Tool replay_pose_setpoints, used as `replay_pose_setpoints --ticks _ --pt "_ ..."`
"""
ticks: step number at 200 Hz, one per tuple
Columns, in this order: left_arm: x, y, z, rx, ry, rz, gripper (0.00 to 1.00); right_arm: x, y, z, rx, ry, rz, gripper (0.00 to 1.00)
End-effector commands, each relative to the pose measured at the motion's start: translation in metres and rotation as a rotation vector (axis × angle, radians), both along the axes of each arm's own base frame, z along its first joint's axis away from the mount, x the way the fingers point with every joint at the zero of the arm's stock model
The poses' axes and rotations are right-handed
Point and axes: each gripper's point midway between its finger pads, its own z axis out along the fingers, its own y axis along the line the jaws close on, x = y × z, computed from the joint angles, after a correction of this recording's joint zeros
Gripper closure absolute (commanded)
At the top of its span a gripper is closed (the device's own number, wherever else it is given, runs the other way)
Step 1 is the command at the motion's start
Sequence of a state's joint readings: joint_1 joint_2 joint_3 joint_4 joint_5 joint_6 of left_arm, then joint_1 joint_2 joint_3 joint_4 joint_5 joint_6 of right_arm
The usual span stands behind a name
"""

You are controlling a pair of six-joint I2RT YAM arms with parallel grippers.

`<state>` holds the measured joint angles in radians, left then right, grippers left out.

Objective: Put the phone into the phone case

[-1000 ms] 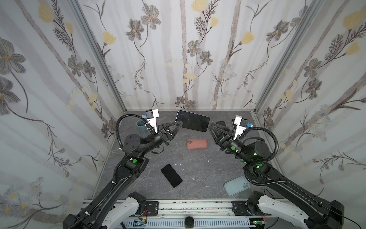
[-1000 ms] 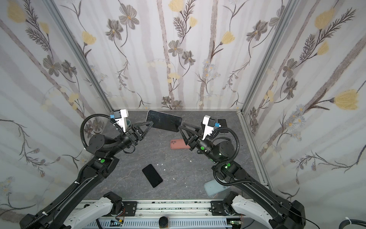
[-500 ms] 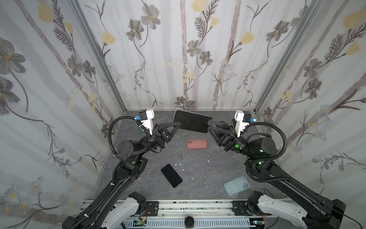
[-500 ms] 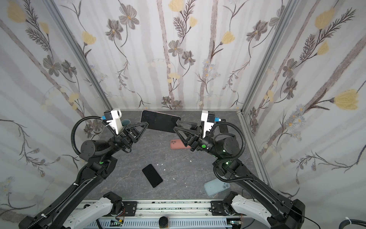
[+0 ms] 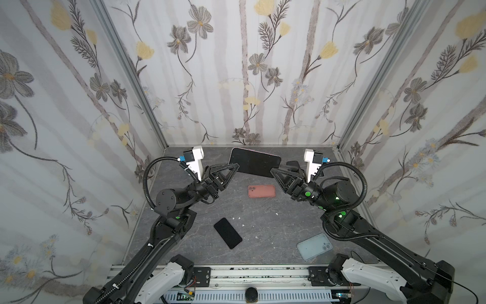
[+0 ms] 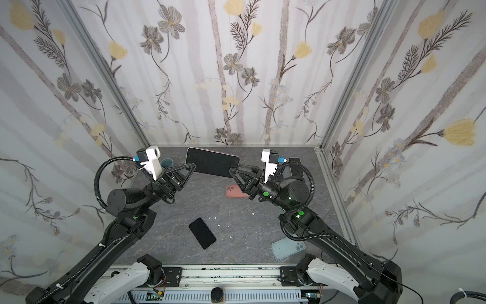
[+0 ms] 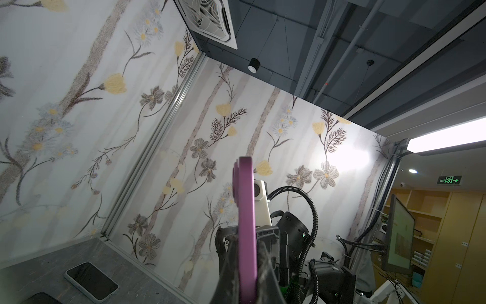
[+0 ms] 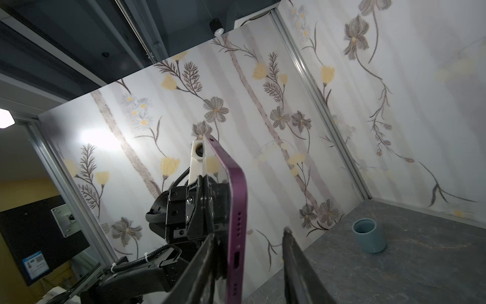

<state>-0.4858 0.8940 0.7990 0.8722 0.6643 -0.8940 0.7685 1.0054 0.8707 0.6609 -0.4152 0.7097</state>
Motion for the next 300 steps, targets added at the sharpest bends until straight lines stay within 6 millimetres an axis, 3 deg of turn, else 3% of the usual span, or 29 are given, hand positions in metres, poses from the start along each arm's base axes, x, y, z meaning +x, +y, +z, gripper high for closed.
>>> replay_pose_setpoints --ticks 1,28,67,75,80,85,103,120,141,170,208,260,300 --pt "-0.018 0.005 0.015 -0.045 -0.081 -0.033 1.00 -0.023 0.000 0.022 0.064 -0.077 0.117 0.71" --pt "-0.017 0.005 0.012 -0.029 -0.082 -0.021 1.00 -0.017 -0.001 0.021 0.076 -0.059 0.088 0.95" --pt "-0.011 0.007 0.010 -0.002 -0.078 0.037 1.00 -0.003 -0.003 0.017 0.070 -0.008 0.023 1.00" --pt "-0.007 0.008 0.010 0.011 -0.075 0.078 0.76 0.004 -0.003 0.013 0.055 0.014 -0.010 1.00" --pt "-0.002 0.010 0.009 0.021 -0.069 0.111 0.47 0.007 -0.003 0.012 0.046 0.022 -0.029 1.00" --pt "0.001 0.012 0.009 0.027 -0.067 0.147 0.30 0.011 -0.004 0.010 0.038 0.033 -0.052 1.00" --pt "0.023 0.026 0.000 0.050 -0.015 0.313 0.00 0.032 -0.014 0.002 -0.007 0.088 -0.189 1.00" --pt "0.049 0.044 -0.011 0.074 0.061 0.495 0.00 0.052 -0.030 -0.010 -0.075 0.143 -0.343 1.00" --pt "0.083 0.065 -0.037 0.143 0.217 0.691 0.00 0.074 -0.055 -0.028 -0.173 0.213 -0.526 1.00" --pt "0.107 0.069 -0.075 0.224 0.354 0.764 0.00 0.095 -0.077 -0.052 -0.285 0.286 -0.623 1.00" --pt "0.136 0.041 -0.156 0.431 0.564 0.691 0.00 0.122 -0.087 -0.098 -0.484 0.404 -0.640 1.00" --pt "0.153 -0.008 -0.281 0.675 0.865 0.452 0.08 0.148 -0.069 -0.180 -0.695 0.602 -0.458 1.00" --pt "0.159 -0.026 -0.343 0.780 0.976 0.357 0.17 0.157 -0.046 -0.234 -0.738 0.742 -0.282 1.00"
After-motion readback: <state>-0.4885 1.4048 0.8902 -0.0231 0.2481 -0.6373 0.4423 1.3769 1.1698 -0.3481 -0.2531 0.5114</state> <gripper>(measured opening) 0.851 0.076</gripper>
